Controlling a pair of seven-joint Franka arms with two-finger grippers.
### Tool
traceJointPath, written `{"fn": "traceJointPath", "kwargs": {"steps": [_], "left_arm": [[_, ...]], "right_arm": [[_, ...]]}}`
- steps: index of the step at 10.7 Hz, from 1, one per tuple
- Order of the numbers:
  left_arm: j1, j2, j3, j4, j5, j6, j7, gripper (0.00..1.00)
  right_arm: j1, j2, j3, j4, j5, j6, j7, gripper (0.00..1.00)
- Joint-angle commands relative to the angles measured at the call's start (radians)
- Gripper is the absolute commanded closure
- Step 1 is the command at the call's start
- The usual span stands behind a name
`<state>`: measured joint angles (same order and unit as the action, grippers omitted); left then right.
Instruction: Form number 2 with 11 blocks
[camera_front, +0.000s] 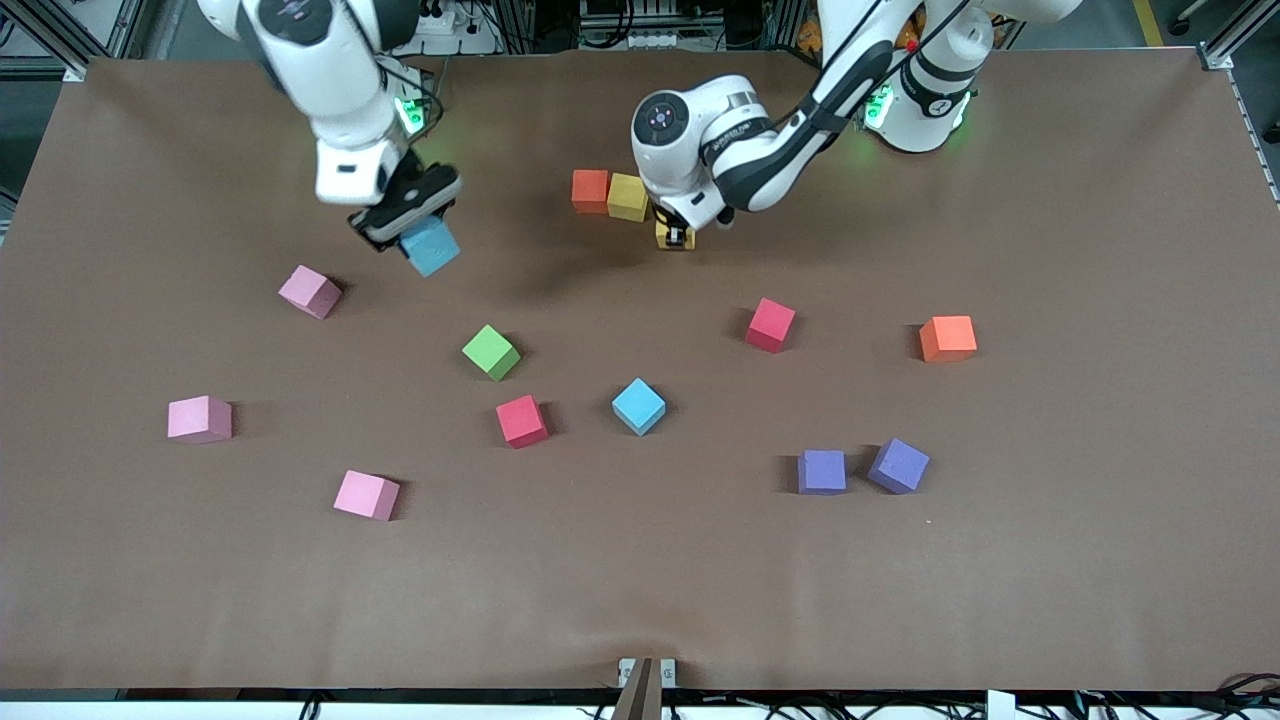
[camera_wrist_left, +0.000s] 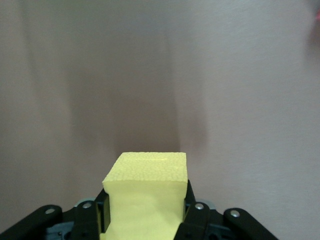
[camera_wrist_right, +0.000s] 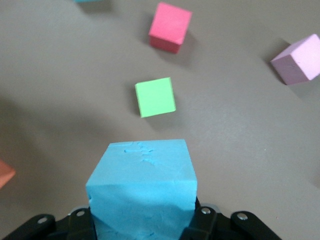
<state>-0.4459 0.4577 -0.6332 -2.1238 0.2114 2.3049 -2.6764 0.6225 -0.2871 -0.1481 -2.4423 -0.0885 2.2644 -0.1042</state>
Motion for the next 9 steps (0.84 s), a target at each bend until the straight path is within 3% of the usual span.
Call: {"fn": "traceJointPath", "kwargs": {"steps": [1, 5, 9], "left_arm": [[0.007, -0.016, -0.045, -0.045, 0.008, 0.03, -0.052, 1.0], [-0.017, -0.002, -0.046, -0.042, 0.008, 0.07, -0.082, 1.0], [-0.02, 0.01, -0.045, -0.031, 0.008, 0.074, -0.094, 1.0]], "right_arm": [[-0.073, 0.187, 0.009, 0.168, 0.035, 0.004, 0.011, 0.69], [-0.196, 0.348, 0.013, 0.327, 0.08, -0.003, 0.065, 0.69], [-0.231, 0.399, 0.013, 0.374, 0.092, -0.006, 0.256, 0.69]]}}
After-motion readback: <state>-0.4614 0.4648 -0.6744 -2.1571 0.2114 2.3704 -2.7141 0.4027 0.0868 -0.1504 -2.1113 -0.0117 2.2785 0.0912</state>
